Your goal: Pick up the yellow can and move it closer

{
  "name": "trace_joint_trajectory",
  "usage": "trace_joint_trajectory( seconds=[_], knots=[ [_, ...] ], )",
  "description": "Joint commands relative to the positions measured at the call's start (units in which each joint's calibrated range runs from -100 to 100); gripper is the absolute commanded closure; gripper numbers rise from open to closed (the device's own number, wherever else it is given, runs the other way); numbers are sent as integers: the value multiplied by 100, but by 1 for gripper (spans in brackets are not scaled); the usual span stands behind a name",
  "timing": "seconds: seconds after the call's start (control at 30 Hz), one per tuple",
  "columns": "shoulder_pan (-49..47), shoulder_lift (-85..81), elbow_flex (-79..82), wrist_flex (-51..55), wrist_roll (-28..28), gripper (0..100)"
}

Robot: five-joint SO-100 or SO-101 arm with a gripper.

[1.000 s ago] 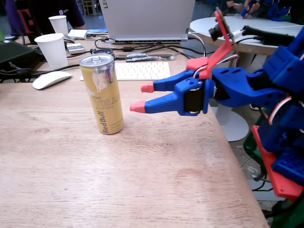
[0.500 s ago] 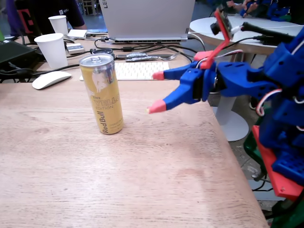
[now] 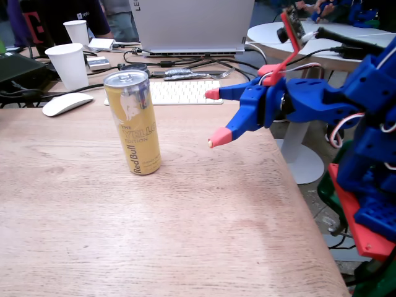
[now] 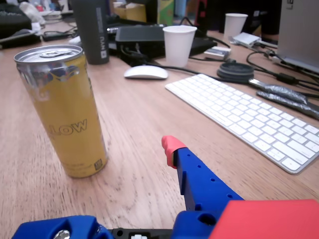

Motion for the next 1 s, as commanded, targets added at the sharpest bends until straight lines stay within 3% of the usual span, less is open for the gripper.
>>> trace_joint_trajectory(
  seconds=[0.0, 0.4, 0.67, 0.83, 0.97],
  knots=[
    [-6, 406, -503, -3, 10, 20],
    [-192, 2953, -3589, -85, 10, 20],
    [-243, 3331, -4014, -69, 10, 20],
    [-1376, 3871, -4995, -11, 5, 20],
    [-1529, 3940, -5193, -3, 5, 20]
  ],
)
